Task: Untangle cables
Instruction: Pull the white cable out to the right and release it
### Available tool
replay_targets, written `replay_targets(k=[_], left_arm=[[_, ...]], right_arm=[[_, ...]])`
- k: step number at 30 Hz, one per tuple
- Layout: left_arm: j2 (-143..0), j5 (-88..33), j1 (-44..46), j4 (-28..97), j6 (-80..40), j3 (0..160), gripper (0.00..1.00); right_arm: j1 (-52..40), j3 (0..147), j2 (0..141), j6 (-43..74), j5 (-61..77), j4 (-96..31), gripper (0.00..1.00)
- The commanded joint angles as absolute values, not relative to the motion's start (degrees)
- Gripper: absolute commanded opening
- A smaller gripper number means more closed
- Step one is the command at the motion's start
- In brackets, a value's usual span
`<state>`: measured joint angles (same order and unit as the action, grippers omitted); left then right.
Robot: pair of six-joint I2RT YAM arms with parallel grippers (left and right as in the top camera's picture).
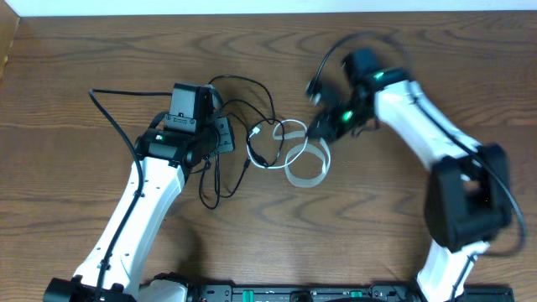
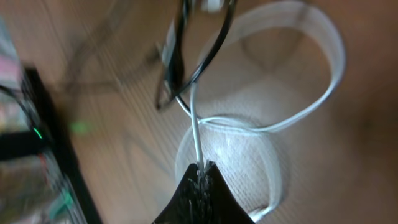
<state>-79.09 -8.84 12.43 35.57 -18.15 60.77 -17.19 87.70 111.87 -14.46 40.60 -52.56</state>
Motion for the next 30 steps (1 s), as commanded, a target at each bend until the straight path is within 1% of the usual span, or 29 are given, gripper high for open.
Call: replay_targets(k=[1,6,9,12,13,16,19,22,24,25,28,29,30], left_arm=[[-79.37,-8.47,12.19,35.53,-17.85,60.99,0.08],[-79.37,-8.43,12.19,35.33,-17.85,60.99,0.08],[-79.37,-8.43,12.19,35.14,-17.85,60.99,0.08],[-79.37,-8.43,12.19,35.09,-17.85,60.99,0.07],[-79.37,-8.43,12.19,35.11,-17.85,60.99,0.08],[-79.37,-8.40,12.16,35.11,-17.85,60.99,0.07],[-79.37,-8.29,12.19,35.07,-17.85,60.99,0.08],[-79.37,-8.32,12.16,34.15,-18.39,60.99,0.07],[-79.05,-8.29,12.16,32.93,-19.49,61.21,0.08],[-78.11,-8.32,12.16,31.79,-21.34,62.43,0.07],[-76.01,-8.32,12.16,30.17,-22.09,65.25,0.07],[-74.59,-8.29,12.16,29.39,-23.44,66.85,0.07],[-73.76,-8.29,12.16,29.02,-24.86,67.59,0.08]], right_arm=[[-13.58,94.76,102.78,-1.54,42.78,-52.64,0.01],[-7.16,102.02,95.81,6.13,40.71,-52.23,0.01],[-2.37,106.06,92.38,9.82,33.87,-52.29,0.01],[1.34,108.01,90.65,10.28,32.91,-52.34,0.01],[4.73,109.82,89.82,10.50,32.91,-52.86,0.01],[10.07,112.97,89.45,10.70,32.97,-54.83,0.01],[12.43,113.84,89.47,10.15,33.12,-57.08,0.01],[11.42,113.65,90.39,6.17,33.19,-61.45,0.01],[9.54,113.56,91.48,2.79,33.15,-64.07,0.14],[7.20,113.56,92.88,0.40,33.10,-66.43,0.29],[3.55,113.56,95.35,-1.96,33.10,-69.41,0.48],[1.65,113.56,96.84,-3.11,33.08,-70.54,0.52],[0.47,113.56,97.91,-4.05,33.08,-71.13,0.54]])
